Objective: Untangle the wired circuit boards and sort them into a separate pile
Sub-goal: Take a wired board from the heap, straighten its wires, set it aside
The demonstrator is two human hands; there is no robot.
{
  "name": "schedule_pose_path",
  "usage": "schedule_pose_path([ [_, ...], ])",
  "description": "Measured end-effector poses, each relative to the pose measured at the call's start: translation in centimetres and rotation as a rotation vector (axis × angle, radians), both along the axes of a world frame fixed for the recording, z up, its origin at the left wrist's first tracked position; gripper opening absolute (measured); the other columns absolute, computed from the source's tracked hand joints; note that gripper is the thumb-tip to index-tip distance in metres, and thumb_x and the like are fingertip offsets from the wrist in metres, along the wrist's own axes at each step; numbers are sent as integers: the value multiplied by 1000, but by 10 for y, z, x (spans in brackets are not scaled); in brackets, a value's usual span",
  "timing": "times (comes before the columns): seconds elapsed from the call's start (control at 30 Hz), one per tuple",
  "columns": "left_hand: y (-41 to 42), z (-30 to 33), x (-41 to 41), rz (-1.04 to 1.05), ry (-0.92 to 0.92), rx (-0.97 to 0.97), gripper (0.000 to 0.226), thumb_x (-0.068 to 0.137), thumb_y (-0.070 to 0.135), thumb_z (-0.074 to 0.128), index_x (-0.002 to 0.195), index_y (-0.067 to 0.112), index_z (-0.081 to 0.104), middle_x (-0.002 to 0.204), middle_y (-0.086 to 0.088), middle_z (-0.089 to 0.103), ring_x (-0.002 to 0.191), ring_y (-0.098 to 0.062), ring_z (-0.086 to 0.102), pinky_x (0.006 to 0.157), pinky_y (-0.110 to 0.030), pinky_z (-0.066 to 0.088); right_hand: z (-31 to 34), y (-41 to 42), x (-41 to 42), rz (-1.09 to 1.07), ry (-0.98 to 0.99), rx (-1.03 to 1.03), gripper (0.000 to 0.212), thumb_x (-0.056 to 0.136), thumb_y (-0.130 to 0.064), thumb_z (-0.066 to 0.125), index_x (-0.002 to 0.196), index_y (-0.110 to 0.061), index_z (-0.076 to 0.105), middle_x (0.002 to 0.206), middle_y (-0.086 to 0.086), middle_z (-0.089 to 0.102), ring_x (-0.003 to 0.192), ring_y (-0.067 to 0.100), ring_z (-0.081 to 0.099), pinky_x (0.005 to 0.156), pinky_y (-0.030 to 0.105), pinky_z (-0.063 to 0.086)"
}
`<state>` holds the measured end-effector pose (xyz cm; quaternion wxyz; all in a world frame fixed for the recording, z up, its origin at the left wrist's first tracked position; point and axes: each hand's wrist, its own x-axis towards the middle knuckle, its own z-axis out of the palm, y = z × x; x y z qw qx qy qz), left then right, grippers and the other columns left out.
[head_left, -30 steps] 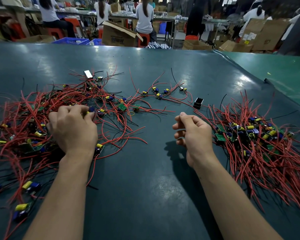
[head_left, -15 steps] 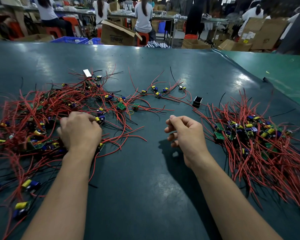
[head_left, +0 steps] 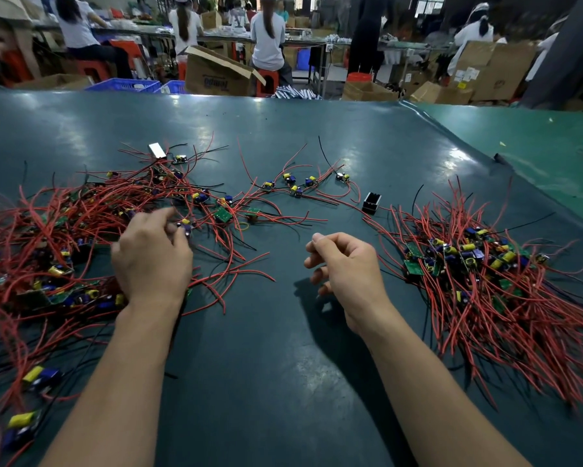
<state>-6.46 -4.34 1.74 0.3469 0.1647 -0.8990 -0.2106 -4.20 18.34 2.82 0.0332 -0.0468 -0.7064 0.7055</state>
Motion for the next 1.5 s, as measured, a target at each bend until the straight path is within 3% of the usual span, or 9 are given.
schedule_pose_path([
  [0.1,-4,-8,-4,93,-275,32,34,91,30,63,121,13,66,117,-22,57,109,-43,52,93,-49,46,0,0,0,8,-9,5,24,97,-23,58,77,-13,64,61,-3,65,46,12,51,39,21,38],
  [0.3,-3,-7,-7,31,-268,18,25,83,33,74,106,23,68,109,-14,65,116,-35,47,94,-47,39,1,0,0,10,-15,-2,23,97,-22,58,77,-13,64,60,-4,65,45,12,51,39,21,38],
  [0.47,-2,-3,-6,7,-124,31,39,81,18,76,118,14,64,112,-15,64,109,-39,51,93,-48,41,0,0,0,14,-22,-6,23,97,-22,58,77,-13,64,61,-3,65,46,12,51,39,22,38],
  [0.6,6,10,3,-68,377,29,22,88,10,67,109,9,70,106,-21,58,94,-33,55,82,-40,45,0,0,-1,15,-33,-7,24,97,-23,58,76,-13,63,62,-3,65,45,11,51,39,21,37],
  [0.73,42,16,16,-382,706,-151,15,92,7,66,106,5,73,97,-20,58,91,-26,54,82,-30,46,4,-2,-2,164,-111,-162,29,96,-39,58,85,-14,68,70,-1,68,46,10,56,38,18,38],
  [0.93,93,0,25,-975,416,-78,24,77,-13,68,97,-1,74,106,-13,68,100,-28,65,87,-42,53,8,6,-2,216,23,-303,17,95,-26,60,89,-15,73,75,-4,68,59,7,59,39,16,41],
  [1.17,94,-6,26,-907,158,432,31,82,19,77,110,13,66,107,-1,62,88,-14,66,78,-32,57,4,2,-2,198,111,-289,18,96,-2,55,100,-10,70,84,4,74,75,13,70,64,23,56],
  [1.3,92,-5,21,-779,13,689,27,79,11,80,100,20,66,93,4,68,78,-12,70,73,-27,58,1,2,-5,150,163,-191,23,92,6,57,99,-11,71,77,3,72,71,13,67,69,24,57],
  [1.5,90,1,17,-763,-73,1285,39,66,17,78,101,4,65,90,-11,67,66,-19,69,65,-27,60,1,1,-4,211,220,-289,24,87,9,61,92,-12,73,78,-1,75,72,9,69,71,19,55],
])
